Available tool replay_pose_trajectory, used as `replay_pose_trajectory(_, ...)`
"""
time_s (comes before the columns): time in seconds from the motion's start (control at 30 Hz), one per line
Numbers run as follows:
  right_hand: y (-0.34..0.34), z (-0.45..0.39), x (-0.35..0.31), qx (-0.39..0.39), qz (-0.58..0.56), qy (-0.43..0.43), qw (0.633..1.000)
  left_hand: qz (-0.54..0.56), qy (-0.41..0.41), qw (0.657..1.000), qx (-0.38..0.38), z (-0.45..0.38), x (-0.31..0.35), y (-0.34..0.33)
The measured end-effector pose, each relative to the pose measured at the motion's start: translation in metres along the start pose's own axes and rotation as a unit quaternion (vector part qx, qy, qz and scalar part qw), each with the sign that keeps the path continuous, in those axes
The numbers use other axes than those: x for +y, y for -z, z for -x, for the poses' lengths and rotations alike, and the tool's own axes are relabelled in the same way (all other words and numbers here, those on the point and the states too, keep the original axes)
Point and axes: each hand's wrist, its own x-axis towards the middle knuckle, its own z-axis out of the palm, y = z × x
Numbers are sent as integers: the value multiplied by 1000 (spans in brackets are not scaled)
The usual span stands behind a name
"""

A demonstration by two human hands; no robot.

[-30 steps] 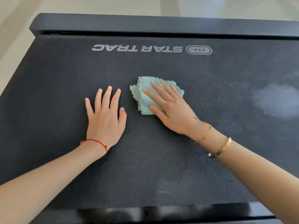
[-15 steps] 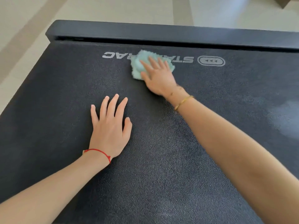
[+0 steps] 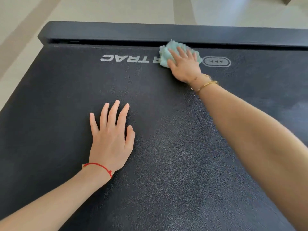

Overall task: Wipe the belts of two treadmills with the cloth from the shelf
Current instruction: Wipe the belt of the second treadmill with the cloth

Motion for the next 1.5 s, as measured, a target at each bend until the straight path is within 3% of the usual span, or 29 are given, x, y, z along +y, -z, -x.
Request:
replay_pose_trajectory(0.17, -17, 46, -59, -18, -2, 163, 986, -1, -4, 1000, 8, -1, -1, -1)
replay_pose_trajectory(0.3, -17, 116, -39, -27, -28, 272, 962, 6, -3, 1000, 8, 0, -1, -1)
replay_pose_trajectory(0.37, -13, 119, -7, -17, -20, 246, 969, 10, -2, 1000, 11, -1, -1, -1)
replay_pose_trajectory(0.47, -2, 104, 25, 4, -33, 106, 994, 14, -3, 1000, 14, 0, -1, 0)
replay_pose_trajectory(0.53, -2, 109, 22, 16, -26, 69, 997, 16, -3, 1000, 15, 0, -1, 0)
replay_pose_trajectory(0.83, -8, 299, -22, -38, -29, 270, 962, 36, 2, 999, 17, 1, -2, -2)
replay_pose_trajectory(0.9, -2, 306, -11, -61, -32, 299, 952, 42, 3, 999, 16, 1, -1, -2)
replay_pose_trajectory(0.97, -1, 282, 4, -64, -23, 277, 958, 41, 1, 999, 18, 1, -1, -2)
replay_pose_trajectory(1.07, -4, 241, 16, -17, -22, 142, 989, 34, 1, 999, 14, 2, -2, -1)
replay_pose_trajectory(1.13, -12, 248, 6, 2, -6, 118, 993, 33, 2, 999, 14, 2, -2, -1)
replay_pose_trajectory(1.37, -8, 371, -29, -62, -11, 309, 949, 34, 4, 999, 17, 2, -2, -1)
replay_pose_trajectory(1.5, -3, 340, -9, -62, -1, 324, 944, 26, 2, 999, 17, 3, -2, -1)
